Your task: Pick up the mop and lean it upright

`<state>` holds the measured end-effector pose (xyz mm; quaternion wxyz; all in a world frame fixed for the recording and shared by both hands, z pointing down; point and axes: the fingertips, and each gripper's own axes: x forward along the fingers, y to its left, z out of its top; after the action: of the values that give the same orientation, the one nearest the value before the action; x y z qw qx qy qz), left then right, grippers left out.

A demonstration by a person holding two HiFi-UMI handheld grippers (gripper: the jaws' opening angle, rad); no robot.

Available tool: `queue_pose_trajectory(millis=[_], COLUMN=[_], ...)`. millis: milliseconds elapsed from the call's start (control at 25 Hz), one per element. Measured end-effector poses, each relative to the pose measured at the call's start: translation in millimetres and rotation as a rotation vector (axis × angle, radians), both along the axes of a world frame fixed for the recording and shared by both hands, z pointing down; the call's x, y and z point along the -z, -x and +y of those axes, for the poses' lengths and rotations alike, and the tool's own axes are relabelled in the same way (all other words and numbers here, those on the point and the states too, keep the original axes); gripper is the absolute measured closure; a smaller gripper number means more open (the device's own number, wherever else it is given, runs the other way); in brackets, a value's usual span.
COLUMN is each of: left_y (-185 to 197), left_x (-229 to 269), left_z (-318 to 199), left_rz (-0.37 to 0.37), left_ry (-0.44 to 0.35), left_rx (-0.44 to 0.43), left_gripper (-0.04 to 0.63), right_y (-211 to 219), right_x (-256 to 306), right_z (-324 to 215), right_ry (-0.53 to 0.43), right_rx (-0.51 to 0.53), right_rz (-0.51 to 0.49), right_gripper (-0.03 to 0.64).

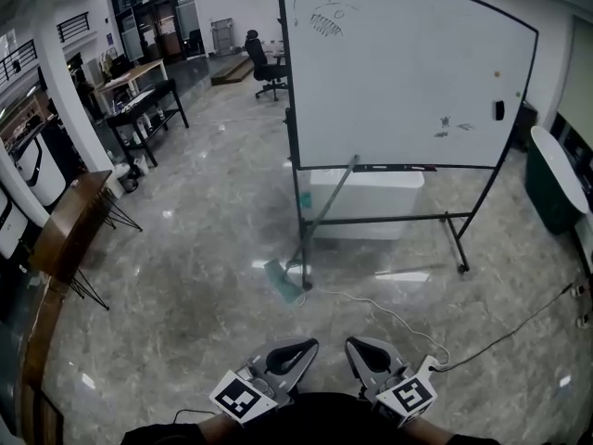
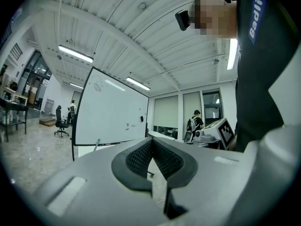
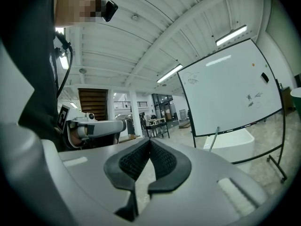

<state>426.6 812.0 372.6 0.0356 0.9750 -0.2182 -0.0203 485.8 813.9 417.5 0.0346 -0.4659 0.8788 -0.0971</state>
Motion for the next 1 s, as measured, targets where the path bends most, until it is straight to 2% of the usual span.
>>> queue_pose_trajectory(millis=[240, 400, 640, 1000], left_y=[2, 13, 44, 104], left_x=[-4, -2, -3, -4], left_z=[-39, -75, -144, -237], left_rz=[0.023, 0.035, 0.047, 0.078], left_ry=[0.015, 0.017, 0.035, 0.046], left_rx=[-0.04, -0.064, -0.072, -0.075], left_gripper=[0.577, 0.577, 0.577, 0.577], right_y=[-3, 11, 50, 101], right_x=[-3, -4, -2, 3], right_z=[-37, -71, -135, -225], right_ry=[0.012, 0.029, 0.045, 0.069], right_rx=[-0.053, -0.071, -0.062, -0.105], right_rz=[0.021, 0.034, 0.063, 0.098], right_gripper=[0.612, 0.612, 0.612, 0.612])
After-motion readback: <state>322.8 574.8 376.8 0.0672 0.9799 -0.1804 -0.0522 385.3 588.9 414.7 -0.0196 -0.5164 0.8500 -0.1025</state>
